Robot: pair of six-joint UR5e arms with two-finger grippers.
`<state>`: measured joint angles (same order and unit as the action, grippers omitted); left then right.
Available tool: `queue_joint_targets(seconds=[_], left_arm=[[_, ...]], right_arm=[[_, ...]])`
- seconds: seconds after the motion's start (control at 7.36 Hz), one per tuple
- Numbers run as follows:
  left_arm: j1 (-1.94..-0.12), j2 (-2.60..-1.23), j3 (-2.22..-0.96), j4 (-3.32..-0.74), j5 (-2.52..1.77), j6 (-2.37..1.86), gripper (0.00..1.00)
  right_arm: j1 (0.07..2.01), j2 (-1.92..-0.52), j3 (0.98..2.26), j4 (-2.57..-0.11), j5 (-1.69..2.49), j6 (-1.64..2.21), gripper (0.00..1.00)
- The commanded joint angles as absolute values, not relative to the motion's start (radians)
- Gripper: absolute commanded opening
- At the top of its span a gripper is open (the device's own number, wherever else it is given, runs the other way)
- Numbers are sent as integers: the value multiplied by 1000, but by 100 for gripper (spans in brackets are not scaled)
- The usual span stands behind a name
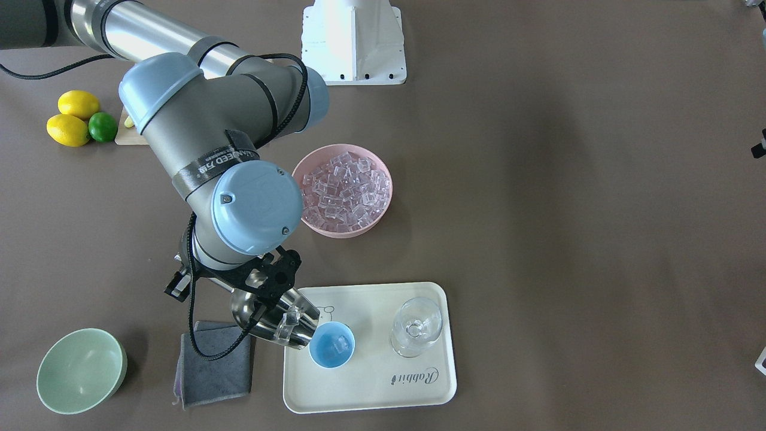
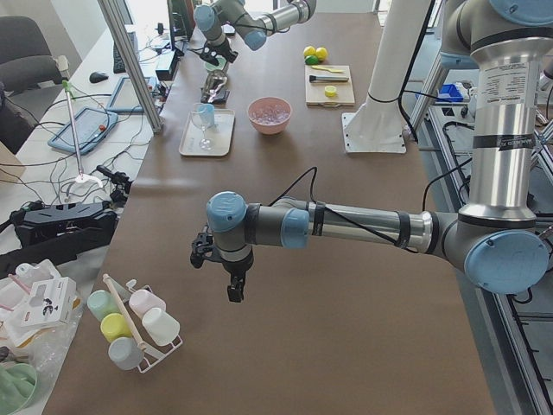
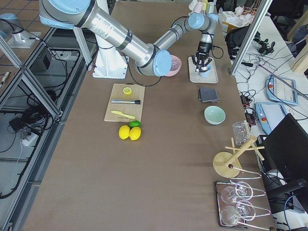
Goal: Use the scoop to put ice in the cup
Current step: 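Tilt the scoop with the right gripper to pour ice into the blue cup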
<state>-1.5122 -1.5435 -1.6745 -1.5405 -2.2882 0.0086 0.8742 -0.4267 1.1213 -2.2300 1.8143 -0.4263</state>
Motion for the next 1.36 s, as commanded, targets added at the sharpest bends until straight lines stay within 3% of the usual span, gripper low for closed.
queue_joint_targets(seconds=[0.0, 0.41, 0.82, 1.09, 1.22], left_arm=[[-1517, -1540, -1641, -1539, -2261, 11, 98], [-1522, -1540, -1641, -1540, -2263, 11, 98], [-1523, -1540, -1629, -1539, -2264, 11, 98], [-1523, -1540, -1625, -1539, -2264, 11, 98], [-1523, -1542, -1624, -1539, -2266, 11, 98]], right_arm=[[868, -382, 1065, -2246, 1789, -446, 0], [867, -382, 1061, -2249, 1784, -452, 0], [880, -558, 1408, -2349, 1807, -341, 0], [978, -891, 1801, -2349, 1940, -200, 0], [1020, -1008, 1913, -2349, 1963, -149, 0]])
